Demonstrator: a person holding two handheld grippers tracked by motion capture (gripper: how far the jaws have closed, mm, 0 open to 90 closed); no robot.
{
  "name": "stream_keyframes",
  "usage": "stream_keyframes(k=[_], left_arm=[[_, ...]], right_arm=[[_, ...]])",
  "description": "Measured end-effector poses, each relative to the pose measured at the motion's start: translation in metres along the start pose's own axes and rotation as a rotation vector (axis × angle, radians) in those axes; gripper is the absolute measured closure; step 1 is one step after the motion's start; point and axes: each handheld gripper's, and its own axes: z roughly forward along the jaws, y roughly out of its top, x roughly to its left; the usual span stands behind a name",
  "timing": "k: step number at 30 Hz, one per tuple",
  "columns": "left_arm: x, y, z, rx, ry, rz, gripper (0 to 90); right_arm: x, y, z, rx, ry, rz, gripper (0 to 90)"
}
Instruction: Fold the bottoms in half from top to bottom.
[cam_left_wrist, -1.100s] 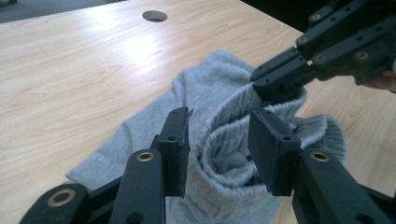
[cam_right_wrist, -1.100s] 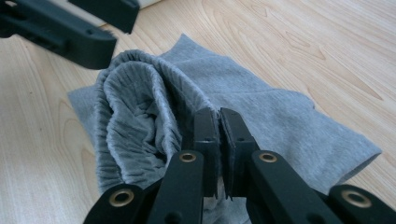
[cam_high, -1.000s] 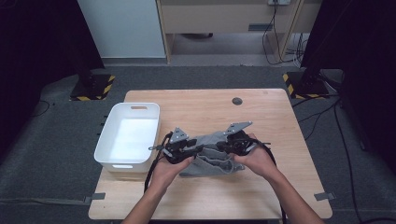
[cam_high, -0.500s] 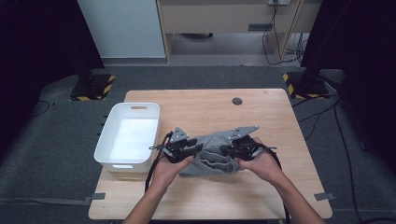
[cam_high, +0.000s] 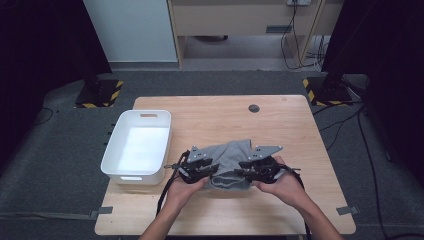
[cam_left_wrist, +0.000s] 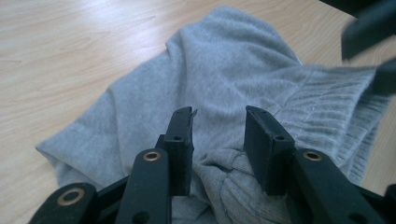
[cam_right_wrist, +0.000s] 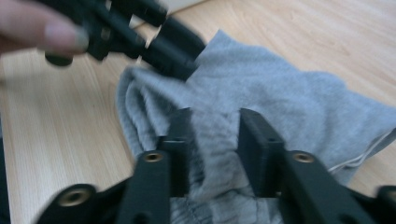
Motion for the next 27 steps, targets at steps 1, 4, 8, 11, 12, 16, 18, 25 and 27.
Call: stream_keyframes(k=[1, 4, 8, 11, 12, 16, 18, 25, 27], left_arm=[[-0.001, -0.002, 0.0, 0.001, 0.002, 0.002, 61.9], [-0.003, -0.007, 0.0, 0.002, 0.0, 0.001, 61.8], [-0.006, -0.012, 0.0, 0.005, -0.002, 0.007, 61.7], [-0.008, -0.015, 0.0, 0.011, -0.002, 0.011, 61.4], [-0.009, -0.017, 0.0, 0.013, -0.002, 0.012, 61.2], [-0.012, -0.02, 0.0, 0.019, 0.002, 0.024, 60.5], [-0.013, -0.021, -0.001, 0.02, 0.005, 0.029, 60.2], [-0.01, -0.014, -0.008, -0.008, 0.02, 0.013, 54.3], [-0.008, -0.01, -0.011, -0.021, 0.032, 0.017, 54.9]], right_arm=[[0.0, 0.002, -0.001, -0.008, -0.002, 0.004, 60.8], [-0.001, 0.007, -0.005, -0.029, -0.001, 0.009, 53.5], [-0.006, 0.011, -0.005, -0.058, -0.03, 0.012, 46.6], [-0.009, 0.011, -0.002, -0.052, -0.065, 0.019, 43.3], [-0.011, 0.011, -0.001, -0.048, -0.076, 0.02, 42.2], [-0.016, 0.009, 0.002, -0.048, -0.112, 0.037, 39.4], [-0.019, 0.009, 0.003, -0.047, -0.125, 0.042, 38.5], [-0.022, 0.007, 0.007, -0.039, -0.152, 0.047, 32.7], [-0.023, 0.006, 0.009, -0.033, -0.161, 0.051, 30.2]])
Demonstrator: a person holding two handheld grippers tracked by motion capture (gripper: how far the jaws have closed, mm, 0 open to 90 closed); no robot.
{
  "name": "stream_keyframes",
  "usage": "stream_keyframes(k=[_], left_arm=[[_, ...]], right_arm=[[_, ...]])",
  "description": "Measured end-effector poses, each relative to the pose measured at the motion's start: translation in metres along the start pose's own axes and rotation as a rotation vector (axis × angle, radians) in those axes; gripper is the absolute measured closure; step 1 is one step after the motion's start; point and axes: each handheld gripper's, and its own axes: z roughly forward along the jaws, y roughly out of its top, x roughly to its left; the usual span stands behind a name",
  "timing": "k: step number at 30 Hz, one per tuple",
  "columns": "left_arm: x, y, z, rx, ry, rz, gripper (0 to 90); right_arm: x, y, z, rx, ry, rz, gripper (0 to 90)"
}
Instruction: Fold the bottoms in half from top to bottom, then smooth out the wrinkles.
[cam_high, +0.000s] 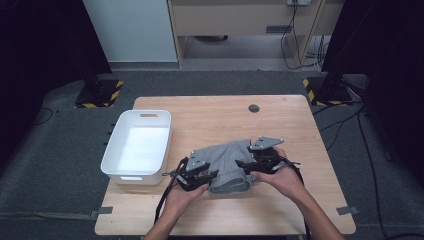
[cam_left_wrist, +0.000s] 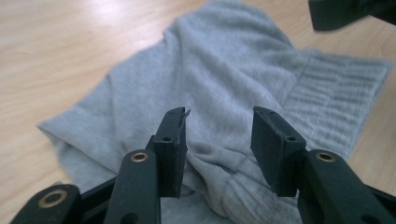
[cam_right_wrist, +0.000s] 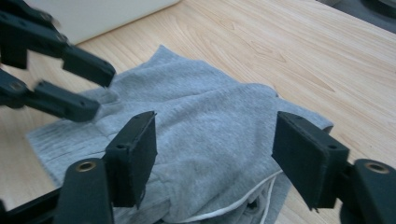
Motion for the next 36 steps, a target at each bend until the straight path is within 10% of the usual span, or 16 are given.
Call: stream_keyframes(k=[14, 28, 36], left_arm=[[0.024, 0.018, 0.004, -0.016, 0.086, -0.042, 44.5], [0.031, 0.002, 0.027, 0.095, 0.129, -0.037, 43.7], [0.036, -0.006, 0.041, 0.14, 0.127, -0.035, 46.3]], right_arm=[[-0.013, -0.005, 0.02, 0.064, -0.085, 0.017, 32.6], [-0.018, -0.015, 0.041, 0.174, -0.095, 0.0, 34.5], [-0.017, -0.015, 0.047, 0.209, -0.084, -0.013, 68.7]])
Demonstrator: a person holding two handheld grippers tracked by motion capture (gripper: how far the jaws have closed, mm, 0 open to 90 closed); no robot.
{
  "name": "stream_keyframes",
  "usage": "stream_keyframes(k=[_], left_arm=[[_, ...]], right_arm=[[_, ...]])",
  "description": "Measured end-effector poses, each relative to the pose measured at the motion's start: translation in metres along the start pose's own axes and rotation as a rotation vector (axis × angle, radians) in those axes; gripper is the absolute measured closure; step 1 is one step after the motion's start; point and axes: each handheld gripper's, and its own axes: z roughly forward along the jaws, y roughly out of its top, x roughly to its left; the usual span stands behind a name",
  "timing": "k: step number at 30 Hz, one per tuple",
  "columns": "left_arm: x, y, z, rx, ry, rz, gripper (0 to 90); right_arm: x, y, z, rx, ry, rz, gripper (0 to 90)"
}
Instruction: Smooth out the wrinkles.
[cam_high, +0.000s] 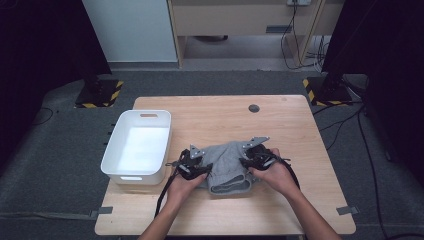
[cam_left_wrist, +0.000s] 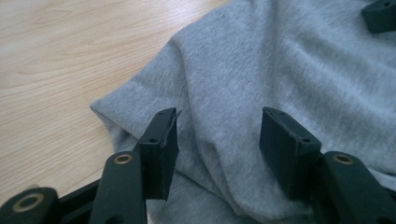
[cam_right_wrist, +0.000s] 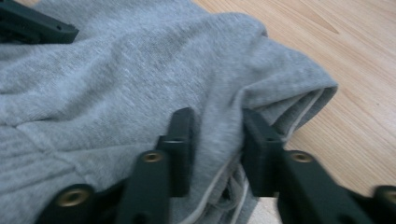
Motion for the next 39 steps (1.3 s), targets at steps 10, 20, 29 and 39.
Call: stream_keyframes(k=[10, 20, 29, 39], left_arm=[[0.008, 0.017, 0.027, 0.021, -0.004, 0.019, 48.0], [0.014, 0.05, 0.058, 0.027, -0.002, 0.015, 48.3], [0.013, 0.056, 0.041, 0.008, 0.008, 0.027, 47.5], [0.03, 0.067, 0.026, -0.047, -0.006, -0.048, 50.1]], right_arm=[[-0.015, -0.001, -0.002, 0.004, -0.053, 0.006, 80.4], [-0.047, 0.004, 0.001, 0.003, -0.111, 0.054, 80.1], [-0.046, 0.005, -0.014, -0.044, -0.14, 0.092, 54.4], [-0.036, 0.017, -0.032, -0.07, -0.126, 0.053, 51.7]])
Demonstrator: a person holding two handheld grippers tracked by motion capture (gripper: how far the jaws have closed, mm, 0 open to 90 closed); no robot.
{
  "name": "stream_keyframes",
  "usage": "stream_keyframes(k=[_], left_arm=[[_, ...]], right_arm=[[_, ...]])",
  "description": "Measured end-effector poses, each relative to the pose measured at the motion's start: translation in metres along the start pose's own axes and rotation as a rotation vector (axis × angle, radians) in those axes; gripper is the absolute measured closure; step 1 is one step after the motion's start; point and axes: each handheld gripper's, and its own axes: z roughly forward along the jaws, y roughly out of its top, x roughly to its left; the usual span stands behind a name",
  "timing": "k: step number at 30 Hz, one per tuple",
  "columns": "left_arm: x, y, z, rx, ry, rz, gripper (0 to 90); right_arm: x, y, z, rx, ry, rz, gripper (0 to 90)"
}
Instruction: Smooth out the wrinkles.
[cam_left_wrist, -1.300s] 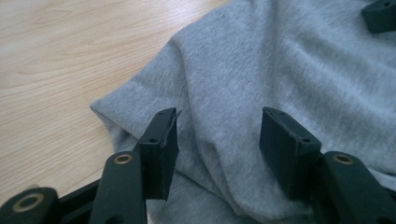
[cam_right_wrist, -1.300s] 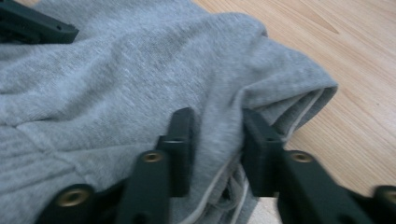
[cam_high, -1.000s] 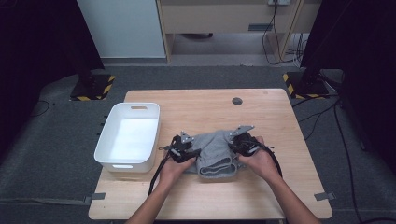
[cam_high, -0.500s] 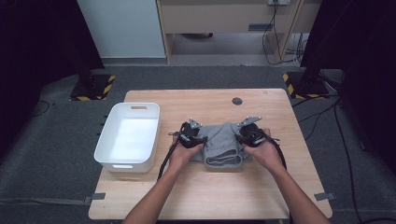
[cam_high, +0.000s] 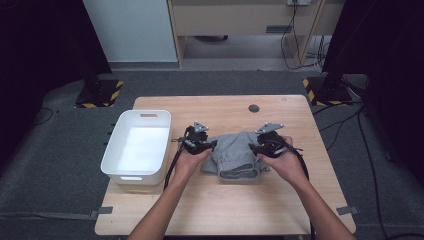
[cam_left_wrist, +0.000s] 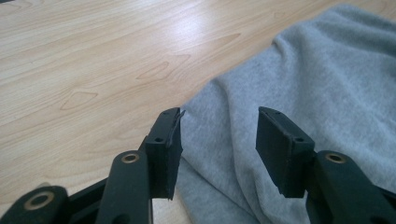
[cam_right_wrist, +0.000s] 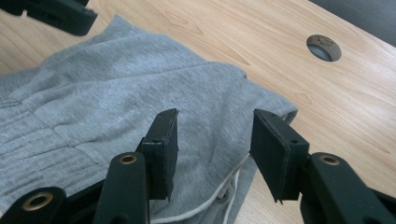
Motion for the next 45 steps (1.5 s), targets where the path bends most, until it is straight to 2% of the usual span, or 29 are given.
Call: stream_keyframes(k=[8, 11, 15, 17, 19, 22, 25, 30, 35, 37, 40, 42, 45], left_arm=[[0.008, -0.001, 0.012, 0.025, 0.025, -0.008, 53.4], [0.012, -0.003, 0.015, 0.038, 0.038, -0.014, 56.2], [0.013, -0.004, 0.016, 0.049, 0.038, -0.006, 64.5], [0.016, -0.004, 0.017, 0.051, 0.04, -0.019, 70.3], [0.018, -0.005, 0.018, 0.058, 0.03, -0.032, 76.3], [0.017, -0.006, 0.02, 0.082, 0.007, -0.036, 79.9], [0.016, -0.007, 0.021, 0.085, 0.007, -0.03, 79.8], [0.014, -0.009, 0.026, 0.112, 0.034, -0.031, 77.4], [0.015, -0.011, 0.029, 0.138, 0.027, -0.036, 76.0], [0.014, -0.011, 0.03, 0.128, 0.004, -0.052, 73.4], [0.013, -0.011, 0.032, 0.128, -0.003, -0.051, 71.1], [0.015, -0.011, 0.032, 0.122, -0.03, -0.086, 70.8], [0.014, -0.011, 0.032, 0.123, -0.036, -0.084, 71.6]], right_arm=[[-0.001, -0.018, 0.002, 0.026, 0.009, 0.024, 51.4], [0.0, -0.025, 0.003, 0.033, 0.02, 0.024, 54.7], [0.001, -0.029, 0.005, 0.036, 0.034, 0.029, 58.6], [0.001, -0.032, 0.005, 0.037, 0.044, 0.03, 58.8], [0.001, -0.033, 0.004, 0.034, 0.046, 0.03, 58.9], [0.001, -0.033, 0.003, 0.029, 0.056, 0.031, 57.8], [0.002, -0.033, 0.003, 0.031, 0.062, 0.031, 56.3], [0.003, -0.033, 0.002, 0.024, 0.07, 0.031, 54.2], [0.003, -0.033, 0.002, 0.028, 0.082, 0.035, 52.0], [0.003, -0.033, 0.003, 0.031, 0.083, 0.043, 49.1], [0.003, -0.033, 0.004, 0.034, 0.084, 0.042, 47.1], [0.003, -0.033, 0.005, 0.035, 0.086, 0.047, 46.8], [0.003, -0.033, 0.005, 0.037, 0.088, 0.049, 47.0]])
